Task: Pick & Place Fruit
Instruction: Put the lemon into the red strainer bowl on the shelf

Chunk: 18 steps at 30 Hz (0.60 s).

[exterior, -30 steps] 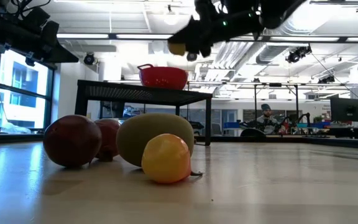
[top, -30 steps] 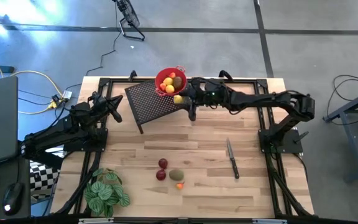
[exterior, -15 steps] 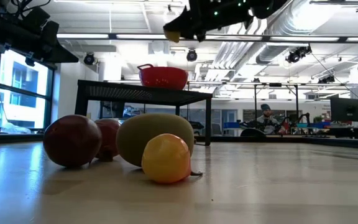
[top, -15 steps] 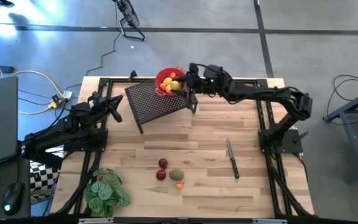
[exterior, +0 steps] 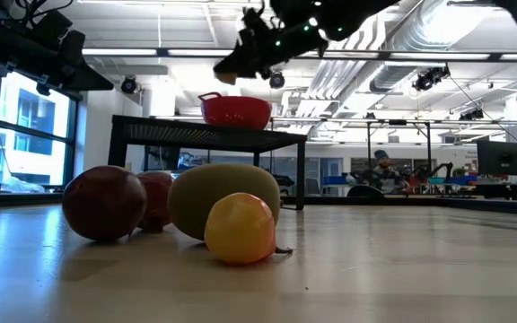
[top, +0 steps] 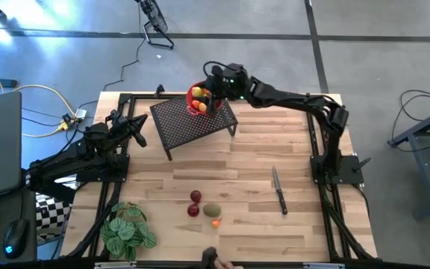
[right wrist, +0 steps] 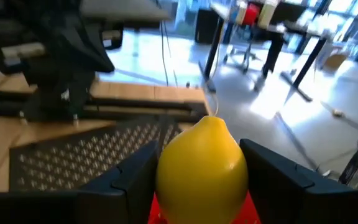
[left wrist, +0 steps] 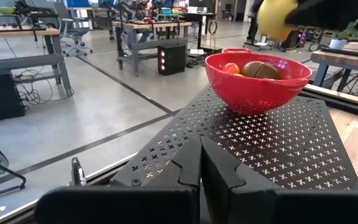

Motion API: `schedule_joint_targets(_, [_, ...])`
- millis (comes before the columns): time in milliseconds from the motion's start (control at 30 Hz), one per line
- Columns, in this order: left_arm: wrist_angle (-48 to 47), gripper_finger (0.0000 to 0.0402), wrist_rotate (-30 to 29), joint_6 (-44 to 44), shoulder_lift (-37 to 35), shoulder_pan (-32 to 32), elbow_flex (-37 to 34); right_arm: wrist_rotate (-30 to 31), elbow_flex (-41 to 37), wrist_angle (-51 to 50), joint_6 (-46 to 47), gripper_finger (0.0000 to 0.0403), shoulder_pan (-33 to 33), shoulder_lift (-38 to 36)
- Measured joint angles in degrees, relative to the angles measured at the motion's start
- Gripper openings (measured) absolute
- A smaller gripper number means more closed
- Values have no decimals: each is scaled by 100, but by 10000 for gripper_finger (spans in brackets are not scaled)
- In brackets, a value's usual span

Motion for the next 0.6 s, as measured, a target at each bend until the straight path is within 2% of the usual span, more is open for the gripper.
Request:
schedule_joint_targets(167, [0, 0, 0, 0, 0, -2, 0, -9, 274, -432, 0, 198, -103, 301])
schedule_joint_targets(333, [0, 0, 0, 21, 0, -1, 0, 49, 270, -706, 1, 214, -153, 322])
schedule_joint_targets(600, [-2, 0, 0, 24, 1, -1, 0, 51, 270, -970, -2, 200, -180, 322])
